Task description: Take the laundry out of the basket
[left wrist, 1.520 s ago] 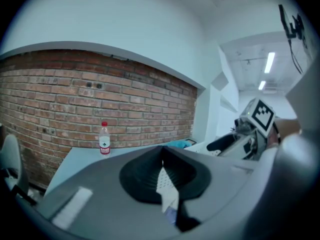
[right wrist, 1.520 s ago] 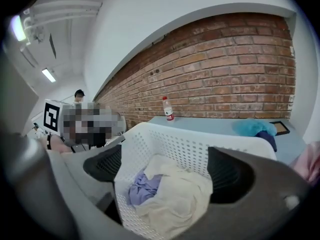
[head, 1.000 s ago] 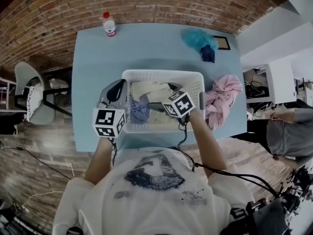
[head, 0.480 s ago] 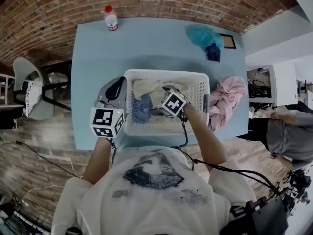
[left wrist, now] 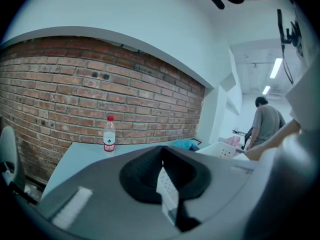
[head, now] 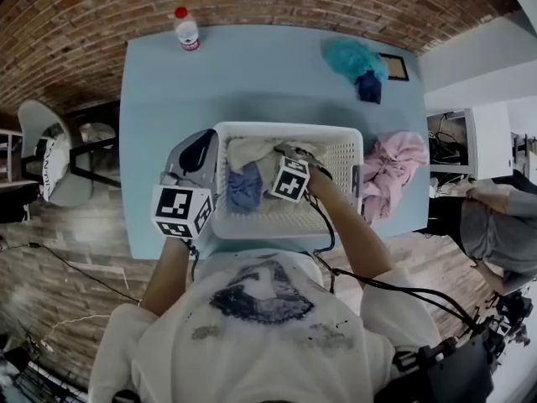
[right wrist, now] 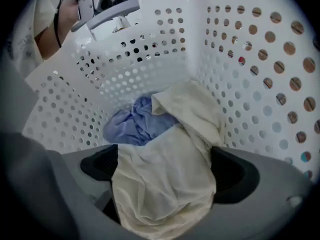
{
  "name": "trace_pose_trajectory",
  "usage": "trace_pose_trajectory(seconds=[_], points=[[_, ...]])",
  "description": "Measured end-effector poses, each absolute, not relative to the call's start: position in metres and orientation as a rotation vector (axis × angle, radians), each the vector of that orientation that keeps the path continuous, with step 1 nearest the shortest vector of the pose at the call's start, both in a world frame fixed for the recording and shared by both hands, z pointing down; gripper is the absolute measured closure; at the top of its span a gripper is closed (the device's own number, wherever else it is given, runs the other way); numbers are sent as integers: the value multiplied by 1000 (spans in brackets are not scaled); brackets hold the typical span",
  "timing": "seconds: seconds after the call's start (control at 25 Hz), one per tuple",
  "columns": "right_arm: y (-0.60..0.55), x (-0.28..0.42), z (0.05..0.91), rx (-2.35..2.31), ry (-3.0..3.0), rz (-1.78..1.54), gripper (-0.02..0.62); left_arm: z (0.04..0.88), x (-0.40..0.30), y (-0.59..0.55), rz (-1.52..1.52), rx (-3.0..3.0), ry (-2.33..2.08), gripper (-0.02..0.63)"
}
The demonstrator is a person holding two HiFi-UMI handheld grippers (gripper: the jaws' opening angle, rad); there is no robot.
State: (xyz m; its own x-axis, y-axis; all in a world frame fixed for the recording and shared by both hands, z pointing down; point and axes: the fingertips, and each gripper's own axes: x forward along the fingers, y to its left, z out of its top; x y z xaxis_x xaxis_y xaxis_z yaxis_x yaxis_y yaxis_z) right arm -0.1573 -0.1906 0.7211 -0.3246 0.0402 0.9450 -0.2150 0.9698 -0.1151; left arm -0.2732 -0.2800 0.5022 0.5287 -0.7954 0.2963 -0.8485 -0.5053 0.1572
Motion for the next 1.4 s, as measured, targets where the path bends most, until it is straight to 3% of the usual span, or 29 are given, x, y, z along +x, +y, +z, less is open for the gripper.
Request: trace_pose_trajectory(seconds=[1.04,1.16,1.28,1.4], points=[[-181,-150,769,56,-1789,80,23,507,-275,-294,251,2442,-1386,614],[-180,-151,767,55,-1780,73,69,506,-277,-294,248,2444,-1392,615],[-180,-152,762,71,-1775,57,184,504,-279,-293,242,2442,-1396,614],[-178,-153,760,85,-1771,47,236,503,-281,-292,235,2439,-1395,615]])
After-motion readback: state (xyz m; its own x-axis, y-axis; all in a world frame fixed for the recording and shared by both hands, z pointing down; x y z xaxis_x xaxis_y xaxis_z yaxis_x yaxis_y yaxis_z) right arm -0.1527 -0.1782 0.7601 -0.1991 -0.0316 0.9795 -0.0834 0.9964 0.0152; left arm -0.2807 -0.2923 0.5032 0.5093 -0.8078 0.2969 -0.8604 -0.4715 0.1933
